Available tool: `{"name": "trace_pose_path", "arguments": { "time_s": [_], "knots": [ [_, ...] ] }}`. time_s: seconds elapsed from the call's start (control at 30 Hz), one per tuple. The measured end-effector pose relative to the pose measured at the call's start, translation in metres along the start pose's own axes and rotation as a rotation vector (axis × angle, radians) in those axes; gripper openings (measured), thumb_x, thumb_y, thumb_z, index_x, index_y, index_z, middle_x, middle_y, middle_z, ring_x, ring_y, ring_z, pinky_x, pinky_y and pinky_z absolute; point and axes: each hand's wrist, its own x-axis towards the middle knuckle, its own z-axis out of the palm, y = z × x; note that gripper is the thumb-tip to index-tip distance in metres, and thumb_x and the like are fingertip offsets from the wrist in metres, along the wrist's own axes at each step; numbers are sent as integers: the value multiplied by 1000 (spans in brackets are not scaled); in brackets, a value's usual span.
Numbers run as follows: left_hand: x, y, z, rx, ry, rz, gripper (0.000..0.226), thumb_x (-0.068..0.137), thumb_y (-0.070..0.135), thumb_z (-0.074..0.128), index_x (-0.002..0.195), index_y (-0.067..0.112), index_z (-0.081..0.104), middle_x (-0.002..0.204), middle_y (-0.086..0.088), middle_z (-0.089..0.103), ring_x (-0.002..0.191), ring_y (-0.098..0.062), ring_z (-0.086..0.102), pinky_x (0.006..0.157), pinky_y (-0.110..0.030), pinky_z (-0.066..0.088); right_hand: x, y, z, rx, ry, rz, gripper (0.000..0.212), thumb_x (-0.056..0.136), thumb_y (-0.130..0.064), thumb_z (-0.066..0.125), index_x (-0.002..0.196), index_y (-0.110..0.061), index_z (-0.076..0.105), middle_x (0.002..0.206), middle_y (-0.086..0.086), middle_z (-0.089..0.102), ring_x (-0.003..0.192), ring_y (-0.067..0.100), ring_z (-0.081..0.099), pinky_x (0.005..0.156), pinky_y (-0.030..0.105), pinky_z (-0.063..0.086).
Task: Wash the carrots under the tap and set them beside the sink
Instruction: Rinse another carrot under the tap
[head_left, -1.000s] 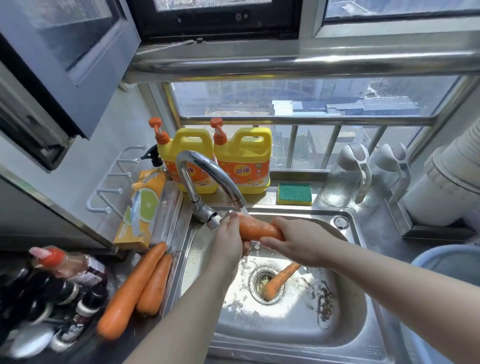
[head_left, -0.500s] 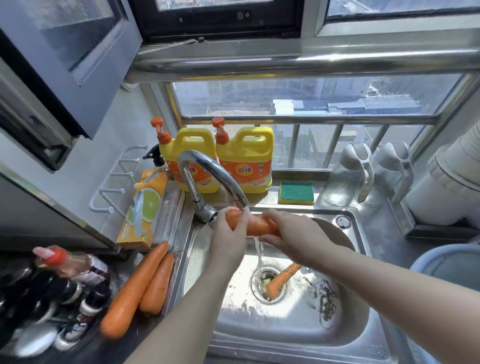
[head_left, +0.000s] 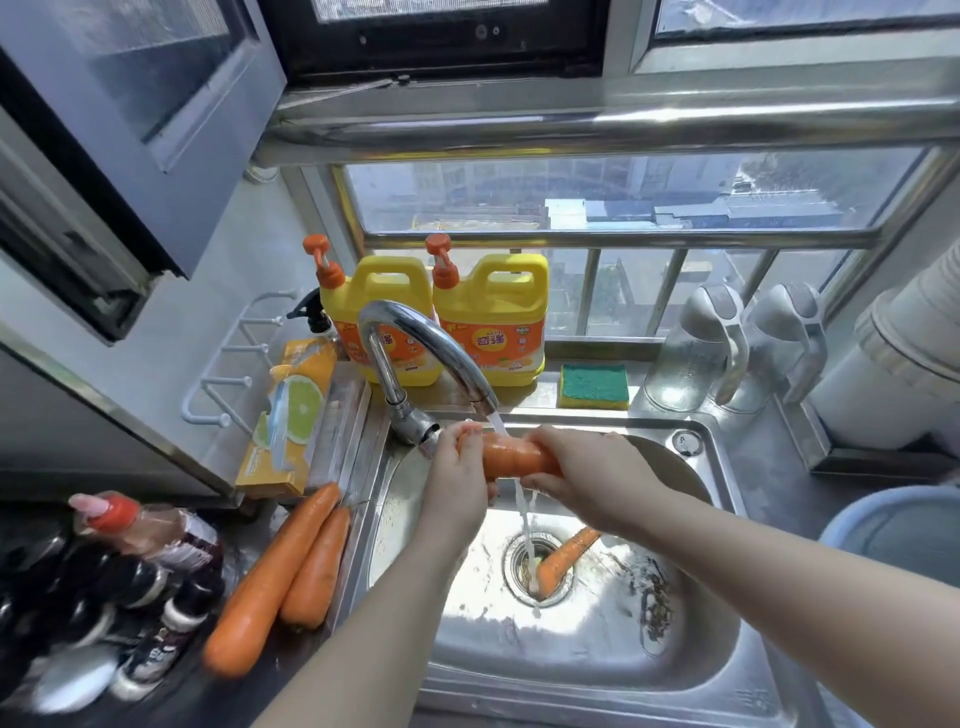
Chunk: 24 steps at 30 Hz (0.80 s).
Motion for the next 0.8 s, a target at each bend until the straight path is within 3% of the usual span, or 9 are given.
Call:
{"name": "trace_pose_path", "arguments": {
  "time_s": [0.1,0.2,0.27,0.37,0.47,0.6,0.73,0.8],
  "knots": [
    [-3,-5,-7,-8,-137,-30,26,105,31,52,130,31,50,106,-6,61,75,-20,62,77,-39,57,-1,5,-1,-14,-2,18,37,94,-52,59,124,-34,50,116,-9,67,106,21,62,80,35,38],
    [-5,-2,-4,141,-134,14,46,92,47,63,134,43,45,111,6,60,81,-20,70,91,-51,58,1,6,3,0,23,40,36,92,-52,62,120,-32,49,112,-7,66,101,22,63,82,37,49],
    [-5,4,0,112,-78,9,42,90,54,58,130,43,47,103,4,64,73,-19,67,89,-52,58,4,4,3,4,33,49,38,91,-53,62,121,-32,49,112,-6,65,101,22,63,82,39,51],
    [-2,12,1,-77,-140,-82,33,106,30,48,139,25,44,104,-5,60,77,-19,64,82,-37,58,7,8,-1,-17,33,50,38,92,-51,61,124,-34,49,116,-6,65,103,24,63,83,39,50],
    [-4,11,-5,-122,-249,-78,41,103,15,55,141,22,40,115,-5,55,88,-20,68,86,-33,60,6,10,-2,-40,46,42,39,92,-53,60,125,-35,48,119,-7,64,103,26,63,83,38,47],
    [-4,8,-4,165,-115,29,40,97,39,65,131,37,44,103,3,66,76,-15,73,88,-46,60,8,6,2,-52,68,35,39,92,-54,60,123,-34,49,116,-7,64,100,26,64,80,38,45],
    [-1,12,-6,-110,-141,-84,26,108,28,41,131,20,51,104,-16,63,71,-20,67,69,-30,60,9,7,0,-50,62,35,39,92,-53,61,124,-35,49,117,-7,65,101,24,63,80,37,44],
    [-2,10,-9,-112,-187,-75,26,106,26,48,132,21,51,112,-15,60,75,-20,69,76,-31,61,9,5,0,-47,60,34,39,92,-53,61,124,-34,49,117,-7,65,102,24,63,81,38,44]
  ]
}}
